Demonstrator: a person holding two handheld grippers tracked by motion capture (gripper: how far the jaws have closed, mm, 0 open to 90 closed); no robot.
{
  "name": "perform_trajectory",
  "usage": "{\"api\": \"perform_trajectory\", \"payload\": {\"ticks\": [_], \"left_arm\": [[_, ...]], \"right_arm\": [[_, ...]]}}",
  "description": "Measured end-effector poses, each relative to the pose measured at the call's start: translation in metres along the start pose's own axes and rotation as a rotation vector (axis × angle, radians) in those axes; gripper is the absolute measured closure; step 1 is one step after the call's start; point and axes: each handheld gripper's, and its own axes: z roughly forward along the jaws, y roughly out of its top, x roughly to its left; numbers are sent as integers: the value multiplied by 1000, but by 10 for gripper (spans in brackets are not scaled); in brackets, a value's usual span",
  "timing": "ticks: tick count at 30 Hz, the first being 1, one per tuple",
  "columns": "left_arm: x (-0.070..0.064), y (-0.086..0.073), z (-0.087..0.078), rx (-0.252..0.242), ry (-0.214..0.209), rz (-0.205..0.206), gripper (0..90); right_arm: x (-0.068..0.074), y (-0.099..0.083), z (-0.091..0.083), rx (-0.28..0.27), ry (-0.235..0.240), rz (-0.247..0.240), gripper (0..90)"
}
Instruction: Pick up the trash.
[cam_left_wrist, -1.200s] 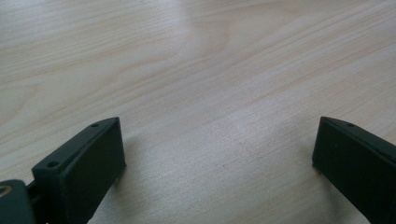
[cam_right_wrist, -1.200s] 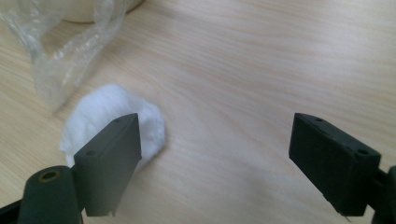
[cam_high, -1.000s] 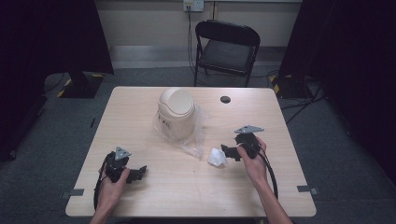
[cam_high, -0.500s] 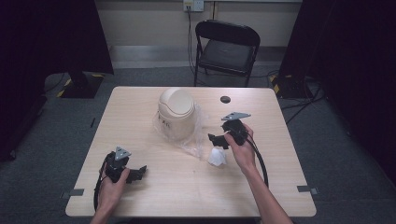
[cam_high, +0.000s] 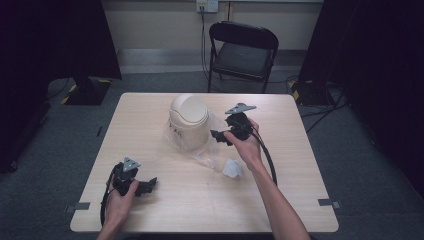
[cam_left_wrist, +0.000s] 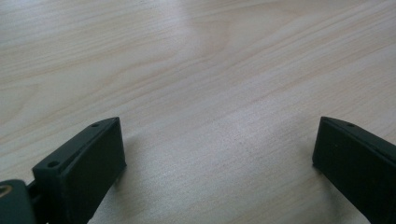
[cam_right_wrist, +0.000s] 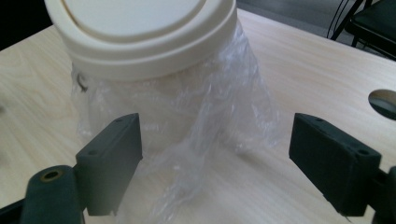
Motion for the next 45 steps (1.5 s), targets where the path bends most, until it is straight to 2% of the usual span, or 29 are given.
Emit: {"api": "perform_trajectory", "payload": {"ticks": [2, 7, 11, 14, 21, 24, 29, 31, 38, 45], "left_arm": [[0, 0, 0, 0, 0, 0, 18], [0, 0, 0, 0, 0, 1, 17], [0, 0, 0, 0, 0, 0, 17], [0, 0, 0, 0, 0, 0, 18], [0, 0, 0, 0, 0, 0, 18], [0, 0, 0, 0, 0, 1, 18], [0, 0, 0, 0, 0, 0, 18], [0, 0, 0, 0, 0, 0, 18], [0, 0, 0, 0, 1, 0, 18], [0, 0, 0, 0, 1, 2, 19]], "right_arm": [[-2, 5, 4, 8, 5, 7, 163], [-6, 22, 11, -17, 12, 14, 172], [-7, 29, 16, -5, 12, 19, 163], [-9, 41, 18, -24, 27, 19, 162], [-4, 57, 26, -41, 32, 2, 165], [-2, 59, 30, -28, 42, 0, 161], [0, 58, 40, -6, 31, 7, 169], [2, 57, 43, 4, 19, -7, 173], [-3, 54, 54, 9, 20, 34, 153], [2, 53, 62, 26, 20, 51, 148]]}}
